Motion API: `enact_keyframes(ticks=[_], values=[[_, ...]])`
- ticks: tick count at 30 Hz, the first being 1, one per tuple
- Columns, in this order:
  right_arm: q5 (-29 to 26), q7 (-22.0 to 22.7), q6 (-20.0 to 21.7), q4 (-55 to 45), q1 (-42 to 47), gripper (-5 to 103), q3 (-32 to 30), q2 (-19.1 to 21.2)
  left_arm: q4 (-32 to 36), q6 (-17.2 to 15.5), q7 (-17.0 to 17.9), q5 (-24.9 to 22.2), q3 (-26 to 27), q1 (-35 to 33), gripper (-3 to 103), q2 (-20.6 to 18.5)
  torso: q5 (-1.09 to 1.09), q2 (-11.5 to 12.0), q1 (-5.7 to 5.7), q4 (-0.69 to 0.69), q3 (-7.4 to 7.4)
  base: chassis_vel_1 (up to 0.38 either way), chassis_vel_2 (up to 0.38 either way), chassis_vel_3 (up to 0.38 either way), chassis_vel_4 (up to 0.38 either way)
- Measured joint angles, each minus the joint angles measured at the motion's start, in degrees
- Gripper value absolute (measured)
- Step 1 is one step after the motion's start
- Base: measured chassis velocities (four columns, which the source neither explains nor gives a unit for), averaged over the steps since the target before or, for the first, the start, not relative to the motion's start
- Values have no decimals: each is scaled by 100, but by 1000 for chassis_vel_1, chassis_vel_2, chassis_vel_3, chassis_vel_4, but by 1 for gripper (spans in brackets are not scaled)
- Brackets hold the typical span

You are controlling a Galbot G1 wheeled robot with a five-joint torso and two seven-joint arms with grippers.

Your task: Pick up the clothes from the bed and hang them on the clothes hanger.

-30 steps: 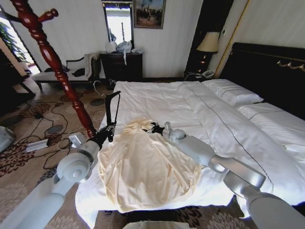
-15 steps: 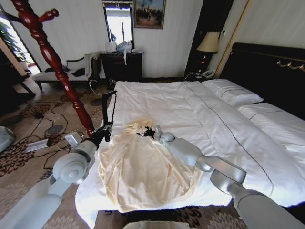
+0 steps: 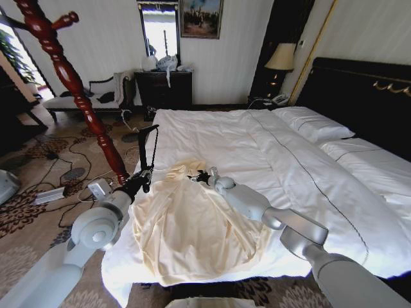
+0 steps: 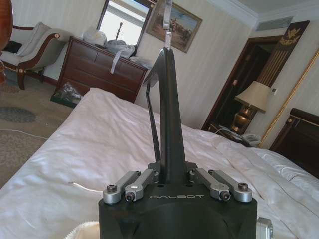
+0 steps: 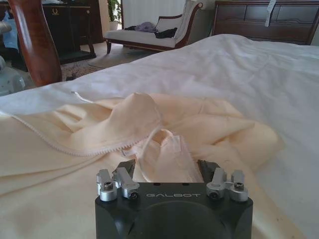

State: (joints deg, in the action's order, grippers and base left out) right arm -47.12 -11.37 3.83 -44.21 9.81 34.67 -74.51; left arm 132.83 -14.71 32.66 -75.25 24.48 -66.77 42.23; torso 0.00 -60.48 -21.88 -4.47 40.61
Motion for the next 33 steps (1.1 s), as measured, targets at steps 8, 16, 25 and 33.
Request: enact_keyframes(ticks=[8,16,25,33], values=[[19,-222,-146,18,26,43,-124,82,4,-5,9,-4,23,-21,20,-22,0,0,0,0,0,0,0,0,0],[16,-411,-280,-125,29,10,-161,96,-36,-16,44,5,-25,-37,20,-34,0,0,0,1,0,0,0,0,0],[69,-346,-500,-139,36,0,-252,119,-42,-19,52,9,0,-185,20,-14,0,0,0,0,0,0,0,0,0],[-143,251,-749,-431,35,0,-821,221,131,-148,139,-111,-276,-539,20,133,0,0,0,2,0,0,0,0,0]])
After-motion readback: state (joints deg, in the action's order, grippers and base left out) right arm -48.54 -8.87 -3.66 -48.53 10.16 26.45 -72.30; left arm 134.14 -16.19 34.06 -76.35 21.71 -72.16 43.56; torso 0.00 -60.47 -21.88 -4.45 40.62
